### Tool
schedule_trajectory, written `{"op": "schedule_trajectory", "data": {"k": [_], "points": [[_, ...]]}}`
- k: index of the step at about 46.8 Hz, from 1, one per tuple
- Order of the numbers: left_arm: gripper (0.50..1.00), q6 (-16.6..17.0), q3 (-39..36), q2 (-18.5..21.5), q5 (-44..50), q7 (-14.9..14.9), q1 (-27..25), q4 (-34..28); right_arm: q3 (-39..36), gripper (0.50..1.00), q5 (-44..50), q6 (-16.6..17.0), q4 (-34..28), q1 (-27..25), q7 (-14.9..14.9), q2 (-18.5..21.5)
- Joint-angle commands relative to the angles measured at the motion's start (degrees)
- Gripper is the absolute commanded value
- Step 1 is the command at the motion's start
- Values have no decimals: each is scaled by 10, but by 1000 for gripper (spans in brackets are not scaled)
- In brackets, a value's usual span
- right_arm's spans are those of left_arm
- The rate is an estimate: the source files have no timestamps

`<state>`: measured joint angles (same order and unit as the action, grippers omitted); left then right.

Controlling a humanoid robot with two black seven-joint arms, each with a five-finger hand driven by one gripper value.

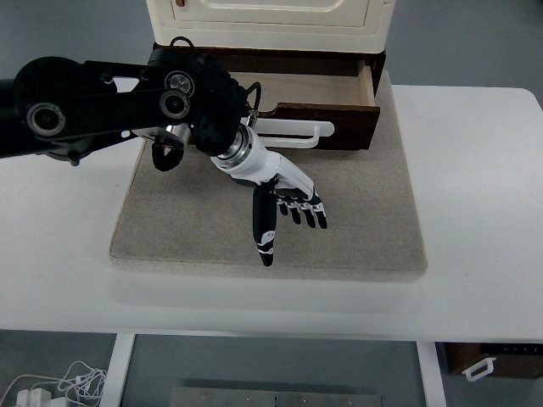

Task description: Close the drawer under the combination cabinet

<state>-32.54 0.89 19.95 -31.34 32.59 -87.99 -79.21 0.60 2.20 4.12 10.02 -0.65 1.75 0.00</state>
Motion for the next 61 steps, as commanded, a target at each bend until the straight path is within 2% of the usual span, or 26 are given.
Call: {"op": "schedule_trajectory", "data": {"k": [1,15,26,61], "points": [[999,-1,0,-9,-7,8,-3,8,0,952,0,0,0,0,0,0],[999,-9,1,-30,-32,13,0,59,-1,952,0,0,0,-1,0,0],[999,-11,2,-28,-33,13,4,64,0,952,0,0,0,0,0,0],[996,-9,10,-33,-39,11,5,143,0,952,0,0,0,0,0,0]]}}
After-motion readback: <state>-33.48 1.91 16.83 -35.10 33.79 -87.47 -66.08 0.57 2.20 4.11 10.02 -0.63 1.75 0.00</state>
